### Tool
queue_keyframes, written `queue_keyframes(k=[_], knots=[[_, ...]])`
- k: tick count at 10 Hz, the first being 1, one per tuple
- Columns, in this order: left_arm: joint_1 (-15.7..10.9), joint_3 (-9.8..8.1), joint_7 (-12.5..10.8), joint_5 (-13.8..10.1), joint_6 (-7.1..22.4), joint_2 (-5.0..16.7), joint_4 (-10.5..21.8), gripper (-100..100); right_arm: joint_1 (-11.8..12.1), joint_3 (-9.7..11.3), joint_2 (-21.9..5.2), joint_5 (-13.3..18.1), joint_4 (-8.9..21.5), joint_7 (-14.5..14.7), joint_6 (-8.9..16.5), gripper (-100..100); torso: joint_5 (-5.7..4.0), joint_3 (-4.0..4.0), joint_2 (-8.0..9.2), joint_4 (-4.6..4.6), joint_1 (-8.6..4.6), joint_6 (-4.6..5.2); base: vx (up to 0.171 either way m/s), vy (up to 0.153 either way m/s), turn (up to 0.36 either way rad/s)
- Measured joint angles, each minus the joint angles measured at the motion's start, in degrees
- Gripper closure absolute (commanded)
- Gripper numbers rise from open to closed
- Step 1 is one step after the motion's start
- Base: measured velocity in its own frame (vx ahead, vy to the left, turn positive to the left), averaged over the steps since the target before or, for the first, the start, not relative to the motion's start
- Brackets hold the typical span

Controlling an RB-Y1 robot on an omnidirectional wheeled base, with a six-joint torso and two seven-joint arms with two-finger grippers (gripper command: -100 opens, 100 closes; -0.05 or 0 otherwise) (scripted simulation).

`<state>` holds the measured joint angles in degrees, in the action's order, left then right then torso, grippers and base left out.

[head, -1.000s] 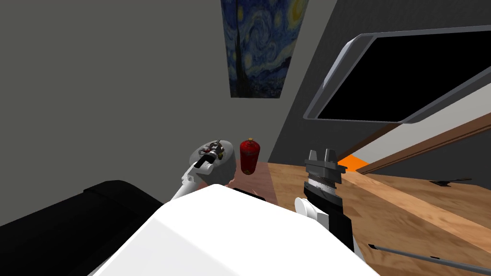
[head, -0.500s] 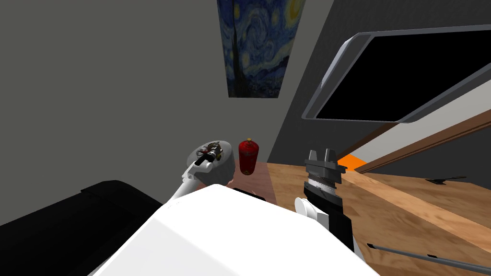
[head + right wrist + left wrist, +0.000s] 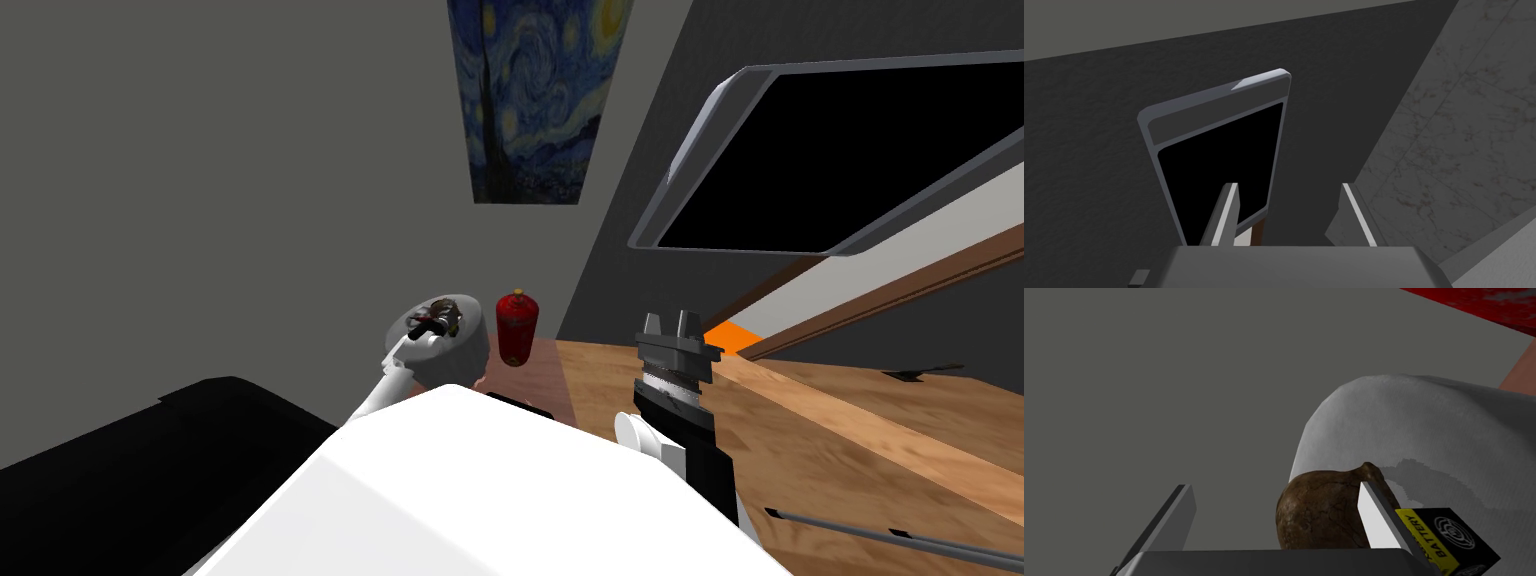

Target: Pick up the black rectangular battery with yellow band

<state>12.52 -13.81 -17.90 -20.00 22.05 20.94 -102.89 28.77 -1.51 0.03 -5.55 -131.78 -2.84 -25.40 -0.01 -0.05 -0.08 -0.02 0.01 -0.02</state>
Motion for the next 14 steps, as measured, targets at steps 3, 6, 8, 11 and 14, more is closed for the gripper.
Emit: queue_keyframes(k=[3, 6, 8, 11, 14], knots=[[-1.24, -1.28, -2.51, -1.32, 4.53, 0.47, 2.41, -100, 0.0, 0.0, 0.0, 0.0, 0.0, 0.0, 0.0, 0, 0.01, 0.02, 0.04, 0.01, 0.04, -0.01, 0.021, 0.009, -0.011], [-2.7, -2.72, -5.29, -3.03, 9.18, 1.04, 5.75, -100, 0.0, 0.0, 0.0, 0.0, 0.0, 0.0, 0.0, 0, 0.01, 0.02, 0.03, 0.0, 0.07, -0.01, 0.02, 0.015, -0.007], [-4.14, -3.59, -7.07, -3.78, 12.14, 1.3, 8.0, -100, 0.0, 0.0, 0.0, 0.0, 0.0, 0.0, 0.0, 0, 0.01, 0.02, 0.04, 0.01, 0.08, -0.01, 0.017, 0.017, -0.009], [-5.13, -4.75, -9.4, -5.43, 16.29, 1.93, 10.73, -100, 0.0, 0.0, 0.0, 0.0, 0.0, 0.0, 0.0, 0, 0.01, 0.03, 0.06, 0.01, 0.07, -0.02, 0.016, 0.019, -0.007], [-6.81, -6.0, -12.16, -6.4, 20.74, 2.07, 13.7, -100, 0.0, 0.0, 0.0, 0.0, 0.0, 0.0, 0.0, 0, 0.02, 0.04, 0.07, 0.01, 0.09, -0.01, 0.013, 0.025, -0.01]])
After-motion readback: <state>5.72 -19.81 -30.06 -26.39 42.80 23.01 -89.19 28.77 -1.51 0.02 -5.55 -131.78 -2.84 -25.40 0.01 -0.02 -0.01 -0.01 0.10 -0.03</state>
